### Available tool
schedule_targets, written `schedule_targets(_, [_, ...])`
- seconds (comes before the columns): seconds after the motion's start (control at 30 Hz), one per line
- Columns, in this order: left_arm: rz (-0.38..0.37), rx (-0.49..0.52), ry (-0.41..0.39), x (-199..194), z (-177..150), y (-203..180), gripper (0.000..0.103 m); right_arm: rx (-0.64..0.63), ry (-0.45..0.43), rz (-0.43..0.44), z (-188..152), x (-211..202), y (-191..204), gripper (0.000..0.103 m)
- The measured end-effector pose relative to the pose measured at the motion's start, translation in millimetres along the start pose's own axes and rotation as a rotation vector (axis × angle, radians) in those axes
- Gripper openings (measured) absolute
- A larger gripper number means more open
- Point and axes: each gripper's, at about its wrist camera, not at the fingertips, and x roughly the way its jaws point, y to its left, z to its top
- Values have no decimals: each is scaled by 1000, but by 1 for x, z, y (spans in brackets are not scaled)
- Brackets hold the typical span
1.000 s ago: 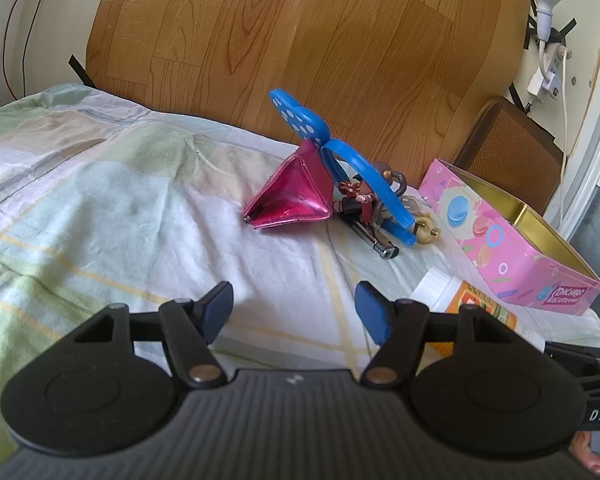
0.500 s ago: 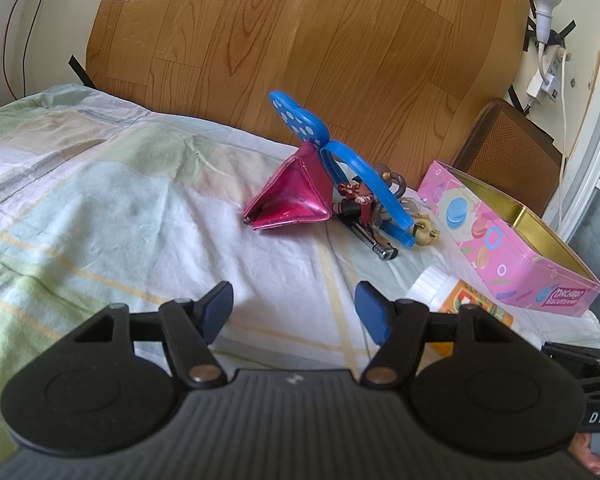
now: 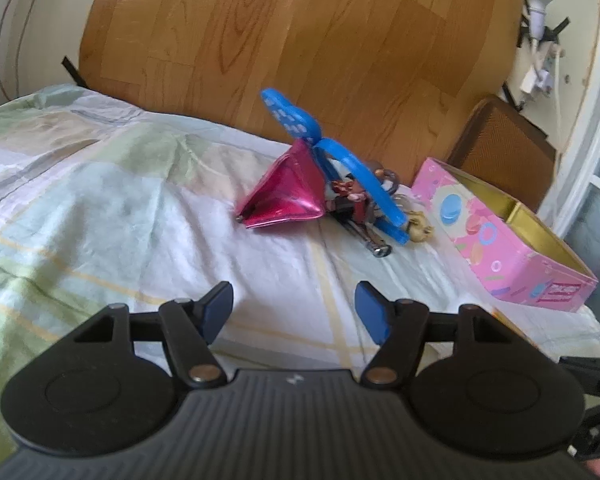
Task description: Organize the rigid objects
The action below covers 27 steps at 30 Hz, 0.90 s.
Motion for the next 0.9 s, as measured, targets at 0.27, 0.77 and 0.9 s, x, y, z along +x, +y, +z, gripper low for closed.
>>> schedule_targets(0.27, [-265, 21, 41, -7, 1, -28, 70, 32, -51, -199, -15, -48, -26, 60])
schedule_targets(0.77, [-441, 126, 203, 44, -1, -107, 67, -88, -34, -180, -3, -29, -13, 58])
schedule_targets(0.9, [-478, 182, 130, 42, 33, -130, 64, -78, -144, -210, 14, -46, -23, 58])
